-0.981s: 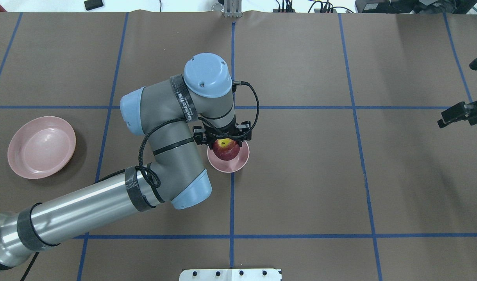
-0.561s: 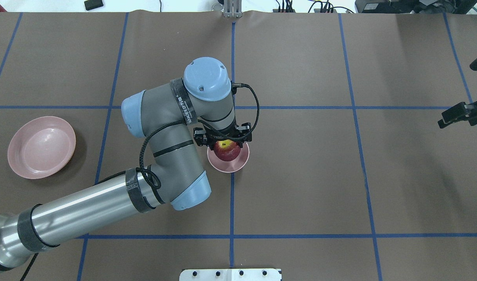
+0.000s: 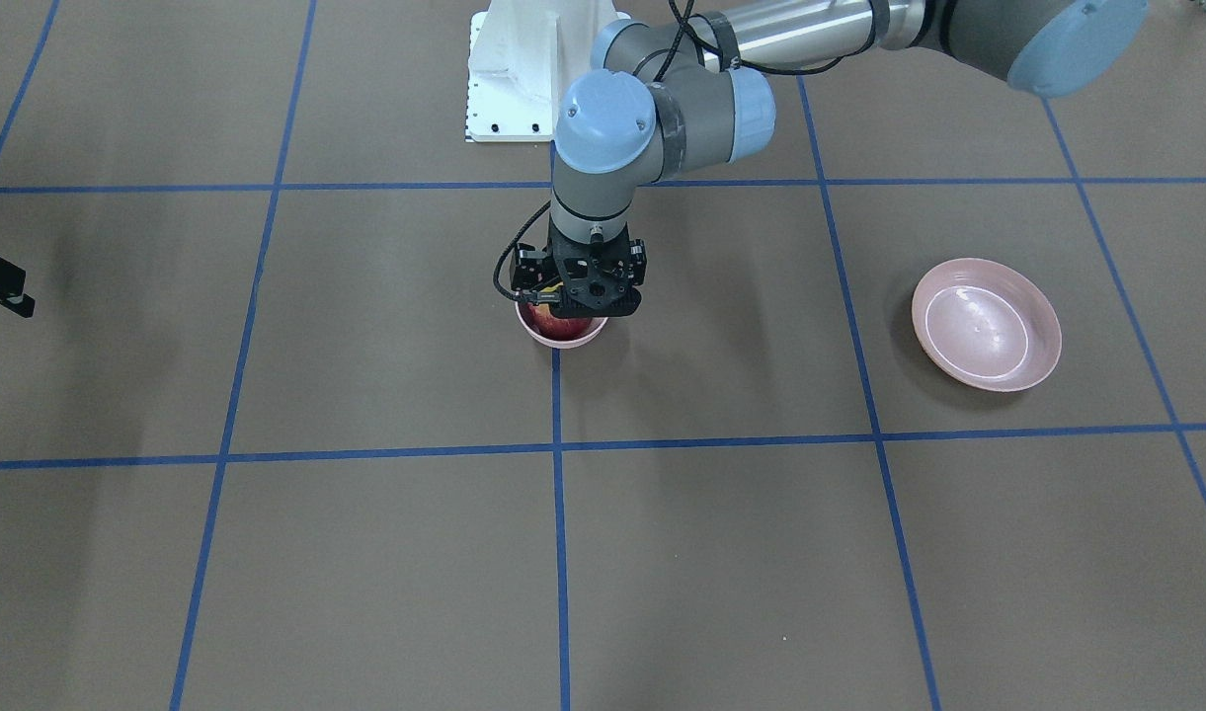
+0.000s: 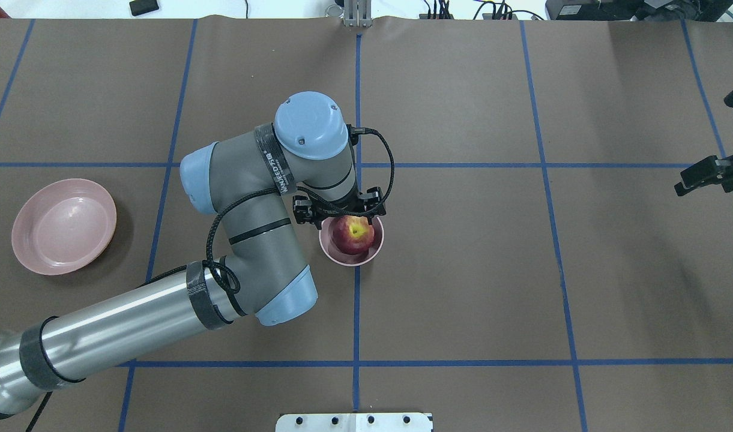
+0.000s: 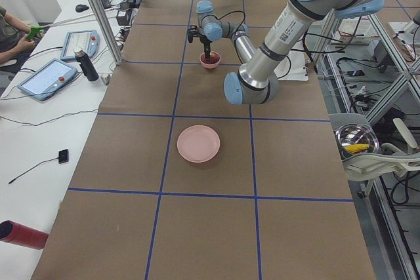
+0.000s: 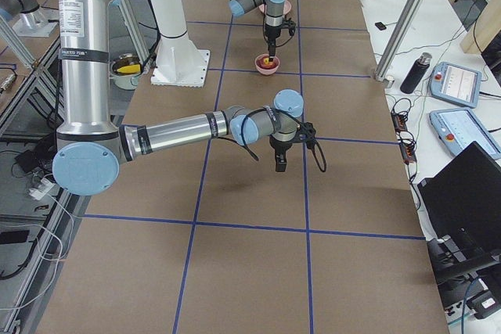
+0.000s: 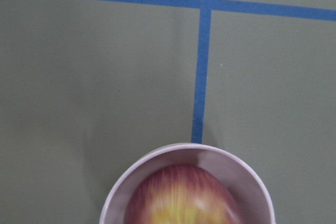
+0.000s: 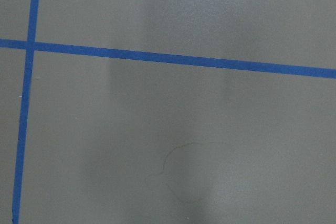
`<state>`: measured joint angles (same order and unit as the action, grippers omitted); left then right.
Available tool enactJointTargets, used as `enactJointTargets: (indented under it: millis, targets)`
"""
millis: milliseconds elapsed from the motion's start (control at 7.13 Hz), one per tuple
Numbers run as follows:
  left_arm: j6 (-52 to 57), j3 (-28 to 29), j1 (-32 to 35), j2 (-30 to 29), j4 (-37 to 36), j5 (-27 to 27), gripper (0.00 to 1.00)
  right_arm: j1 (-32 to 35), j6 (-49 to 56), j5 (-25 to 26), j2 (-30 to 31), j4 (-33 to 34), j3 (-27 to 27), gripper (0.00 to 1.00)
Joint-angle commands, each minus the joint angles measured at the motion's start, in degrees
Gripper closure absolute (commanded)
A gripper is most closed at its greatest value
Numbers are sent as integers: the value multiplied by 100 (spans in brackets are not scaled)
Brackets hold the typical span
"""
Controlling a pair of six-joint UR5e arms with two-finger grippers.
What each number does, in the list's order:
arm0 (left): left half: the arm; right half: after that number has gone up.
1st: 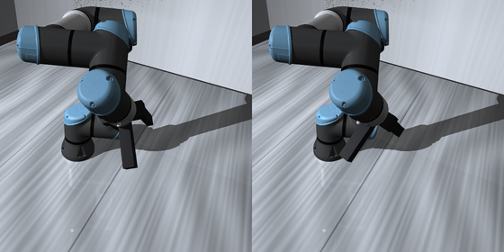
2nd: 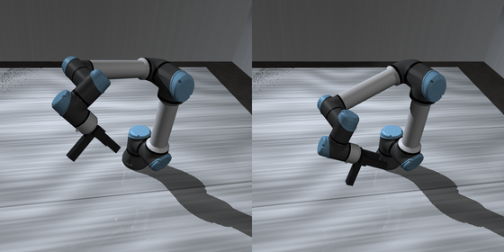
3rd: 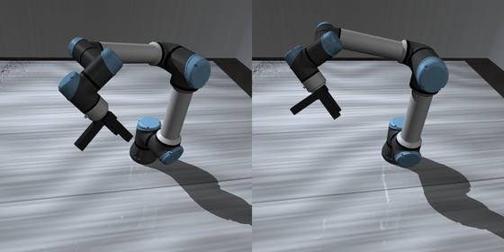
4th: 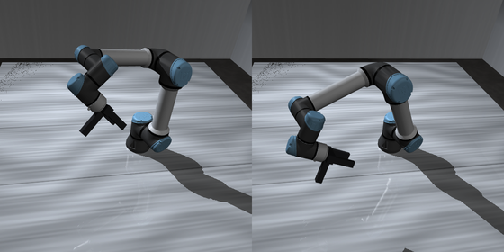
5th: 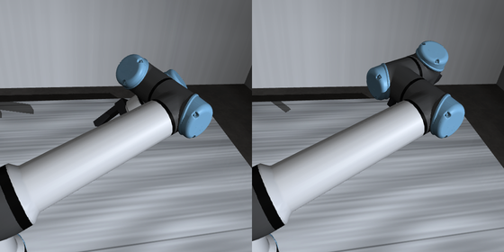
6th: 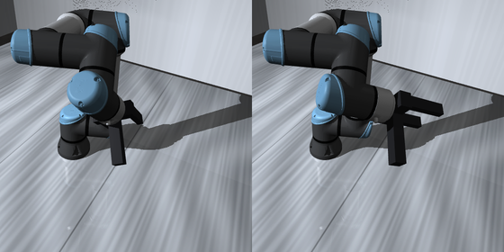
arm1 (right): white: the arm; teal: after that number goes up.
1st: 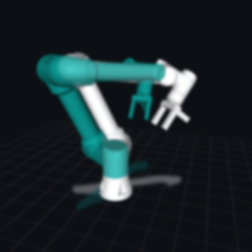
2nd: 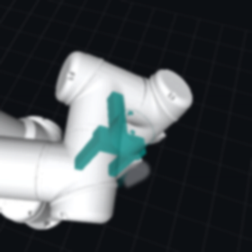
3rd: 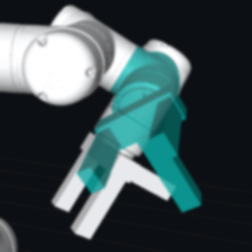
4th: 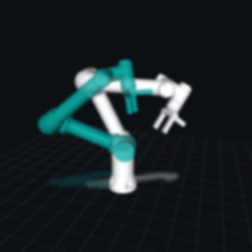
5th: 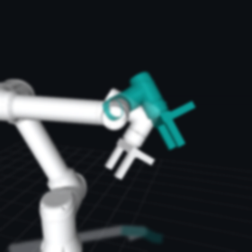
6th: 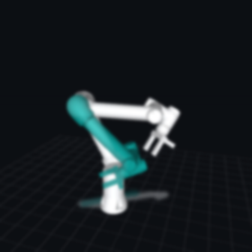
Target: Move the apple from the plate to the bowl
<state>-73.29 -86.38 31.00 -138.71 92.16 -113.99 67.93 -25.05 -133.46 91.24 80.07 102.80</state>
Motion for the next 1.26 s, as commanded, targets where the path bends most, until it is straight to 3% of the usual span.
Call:
enactJointTargets:
  millis: [0, 280, 561, 841, 1121]
  targets:
    - [34, -1302, 63, 943, -162, -10, 2, 27, 9, 48, -1, -35, -40, 0]
    - [1037, -3122, 475, 2447, -775, -18, 2, 123, 9, 92, 8, -79, -207, 0]
    - [3134, -3814, 1734, 3942, -743, -184, 2, 342, 427, 75, -18, -71, -365, 0]
    - [4965, -3554, 2889, 4779, -717, -808, 2, 676, 563, -4, -27, -62, -392, 0]
    - [5907, -2451, 3908, 5027, 208, -1639, 2, 1002, 624, -74, -150, 0, -410, 0]
